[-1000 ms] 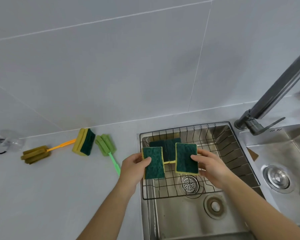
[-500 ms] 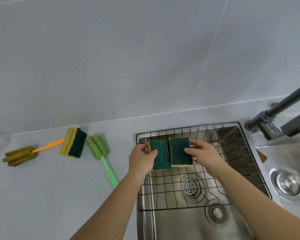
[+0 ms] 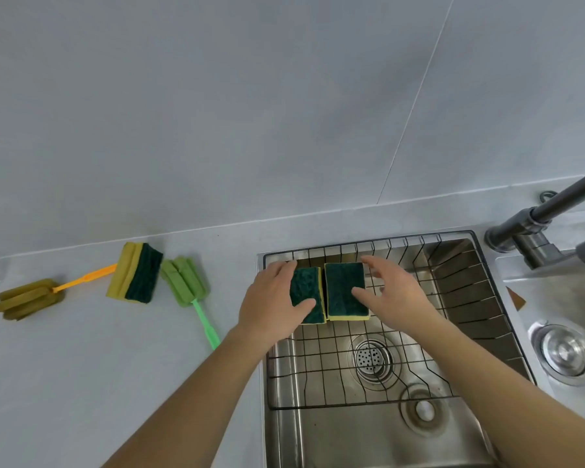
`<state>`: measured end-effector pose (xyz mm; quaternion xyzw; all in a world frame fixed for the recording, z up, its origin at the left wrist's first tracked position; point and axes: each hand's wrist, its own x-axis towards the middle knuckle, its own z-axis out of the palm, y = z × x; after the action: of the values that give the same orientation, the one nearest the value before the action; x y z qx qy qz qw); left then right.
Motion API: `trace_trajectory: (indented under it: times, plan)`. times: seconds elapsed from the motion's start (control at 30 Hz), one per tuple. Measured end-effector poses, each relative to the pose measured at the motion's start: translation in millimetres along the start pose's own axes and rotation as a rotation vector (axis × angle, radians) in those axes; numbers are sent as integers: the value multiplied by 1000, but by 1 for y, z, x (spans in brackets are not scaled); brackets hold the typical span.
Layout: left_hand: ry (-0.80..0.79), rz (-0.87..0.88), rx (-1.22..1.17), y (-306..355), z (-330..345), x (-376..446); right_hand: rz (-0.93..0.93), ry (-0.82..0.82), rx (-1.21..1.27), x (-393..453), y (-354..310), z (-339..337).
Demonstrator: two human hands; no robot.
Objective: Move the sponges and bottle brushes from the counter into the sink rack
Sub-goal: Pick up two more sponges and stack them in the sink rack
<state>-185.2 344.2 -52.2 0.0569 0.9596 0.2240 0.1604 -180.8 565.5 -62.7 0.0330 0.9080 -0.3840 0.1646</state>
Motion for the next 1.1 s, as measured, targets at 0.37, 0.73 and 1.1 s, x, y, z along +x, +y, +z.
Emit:
trace_trajectory:
  times: [0.37, 0.73, 1.1]
  plan:
    - [-111, 292, 343, -4, 16, 14, -348, -224, -542, 15, -12, -3]
    - [-66, 288, 228, 0, 14, 13, -406, -238, -538, 22, -4, -5]
    - [-99, 280, 198, 2, 14, 15, -354, -289, -635, 24, -5, -3]
